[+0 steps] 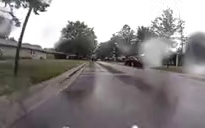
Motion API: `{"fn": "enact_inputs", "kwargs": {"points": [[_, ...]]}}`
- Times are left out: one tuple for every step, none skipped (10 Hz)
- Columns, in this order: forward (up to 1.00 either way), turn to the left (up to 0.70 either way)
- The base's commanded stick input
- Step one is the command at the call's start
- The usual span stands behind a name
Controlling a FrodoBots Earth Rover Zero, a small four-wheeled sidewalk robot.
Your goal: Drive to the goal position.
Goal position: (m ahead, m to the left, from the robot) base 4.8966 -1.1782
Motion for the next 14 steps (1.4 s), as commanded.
{"fn": "enact_inputs", "kwargs": {"points": [[0.50, -0.01], [0.50, -0.01], [0.50, -0.01], [0.50, -0.01], [0.50, -0.01], [0.50, -0.01], [0.50, -0.01], [0.50, -0.01], [0.50, -0.01], [0.50, -0.01], [0.50, -0.01], [0.50, -0.01], [0.50, -0.01], [0.50, -0.01]]}}
